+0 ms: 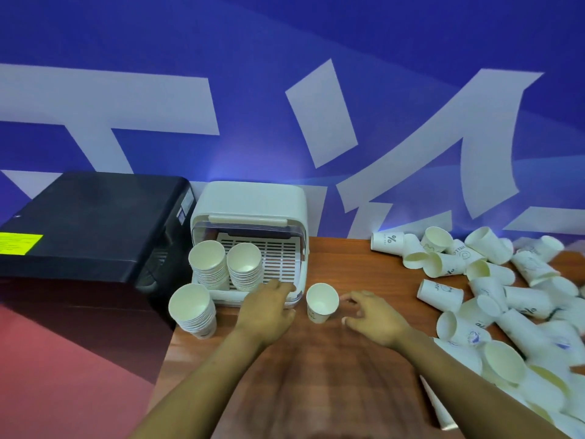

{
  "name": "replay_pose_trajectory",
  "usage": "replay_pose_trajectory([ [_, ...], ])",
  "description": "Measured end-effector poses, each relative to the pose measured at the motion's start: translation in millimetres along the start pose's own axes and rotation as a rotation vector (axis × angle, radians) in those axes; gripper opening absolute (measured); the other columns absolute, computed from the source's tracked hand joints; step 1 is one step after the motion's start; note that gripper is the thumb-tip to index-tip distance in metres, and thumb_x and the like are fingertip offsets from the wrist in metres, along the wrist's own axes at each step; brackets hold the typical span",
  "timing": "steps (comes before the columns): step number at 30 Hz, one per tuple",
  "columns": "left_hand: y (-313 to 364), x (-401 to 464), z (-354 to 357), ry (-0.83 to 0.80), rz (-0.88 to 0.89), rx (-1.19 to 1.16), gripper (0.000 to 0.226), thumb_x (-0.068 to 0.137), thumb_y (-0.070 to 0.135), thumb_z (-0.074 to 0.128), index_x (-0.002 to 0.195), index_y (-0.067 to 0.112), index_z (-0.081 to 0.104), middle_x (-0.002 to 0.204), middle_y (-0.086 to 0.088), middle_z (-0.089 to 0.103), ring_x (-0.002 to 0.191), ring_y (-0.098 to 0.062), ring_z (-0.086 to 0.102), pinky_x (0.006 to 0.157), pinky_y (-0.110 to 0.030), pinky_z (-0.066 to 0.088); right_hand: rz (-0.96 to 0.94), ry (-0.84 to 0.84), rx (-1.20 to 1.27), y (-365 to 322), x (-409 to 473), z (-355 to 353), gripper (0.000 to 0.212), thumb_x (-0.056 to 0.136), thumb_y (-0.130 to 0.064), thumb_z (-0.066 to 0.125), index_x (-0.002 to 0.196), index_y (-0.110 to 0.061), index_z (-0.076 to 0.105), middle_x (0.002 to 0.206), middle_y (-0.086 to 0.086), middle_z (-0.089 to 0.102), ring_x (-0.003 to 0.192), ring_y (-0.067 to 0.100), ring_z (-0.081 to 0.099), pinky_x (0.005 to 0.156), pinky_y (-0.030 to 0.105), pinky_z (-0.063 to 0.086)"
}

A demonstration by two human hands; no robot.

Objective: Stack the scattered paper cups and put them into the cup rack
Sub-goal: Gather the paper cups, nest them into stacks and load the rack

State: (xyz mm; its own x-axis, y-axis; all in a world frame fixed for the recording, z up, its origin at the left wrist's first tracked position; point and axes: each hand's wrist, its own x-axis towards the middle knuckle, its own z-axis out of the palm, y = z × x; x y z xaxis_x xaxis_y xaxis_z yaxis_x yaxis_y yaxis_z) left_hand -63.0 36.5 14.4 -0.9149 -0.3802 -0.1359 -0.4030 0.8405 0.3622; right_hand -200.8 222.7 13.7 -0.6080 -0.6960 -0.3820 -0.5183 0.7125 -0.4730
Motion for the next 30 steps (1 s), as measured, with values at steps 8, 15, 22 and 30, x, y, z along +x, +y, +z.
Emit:
replay_pose_trajectory([
  [8, -67, 3, -54, 0.213, -0.323, 0.16, 0.066, 0.081, 0.029, 0.061, 0.142, 0.028, 0.035, 0.146, -0.003, 0.034, 0.131, -0.029, 0.034, 0.099, -0.045, 0.037, -0.119, 0.006, 0.061, -43, 48, 7, 0.052, 0.083, -0.028, 0.064, 0.132, -0.026, 0.047, 0.128, -0.001, 0.052, 0.099, 0.011, 0.052, 0.091, 0.026, 0.044],
  [15, -109, 29, -67, 0.048, -0.491, 0.111, 0.093, 0.078, 0.03, 0.068, 0.15, 0.021, 0.011, 0.149, -0.009, 0.023, 0.132, -0.033, 0.031, 0.101, -0.044, 0.038, -0.148, -0.043, 0.121, -102, 94, 34, 0.075, 0.081, -0.034, 0.066, 0.145, -0.027, 0.027, 0.145, 0.002, 0.037, 0.129, 0.018, 0.042, 0.104, 0.032, 0.039],
  [22, -134, 47, -55, -0.032, -0.5, -0.078, 0.085, 0.074, 0.031, 0.072, 0.141, 0.025, 0.019, 0.123, -0.008, 0.041, 0.099, -0.029, 0.056, 0.08, -0.04, 0.051, -0.097, -0.048, 0.205, -133, 131, 57, 0.088, 0.068, -0.046, 0.072, 0.142, -0.034, 0.026, 0.14, -0.002, 0.041, 0.127, 0.021, 0.044, 0.102, 0.038, 0.04],
  [30, -127, 68, -43, 0.107, -0.463, -0.289, 0.07, 0.071, 0.023, 0.069, 0.131, 0.026, 0.032, 0.123, -0.008, 0.039, 0.093, -0.033, 0.058, 0.076, -0.038, 0.051, -0.033, 0.011, 0.565, -127, 152, 70, 0.077, 0.062, -0.019, 0.082, 0.126, -0.031, 0.042, 0.111, -0.01, 0.057, 0.102, 0.015, 0.054, 0.075, 0.022, 0.048],
])
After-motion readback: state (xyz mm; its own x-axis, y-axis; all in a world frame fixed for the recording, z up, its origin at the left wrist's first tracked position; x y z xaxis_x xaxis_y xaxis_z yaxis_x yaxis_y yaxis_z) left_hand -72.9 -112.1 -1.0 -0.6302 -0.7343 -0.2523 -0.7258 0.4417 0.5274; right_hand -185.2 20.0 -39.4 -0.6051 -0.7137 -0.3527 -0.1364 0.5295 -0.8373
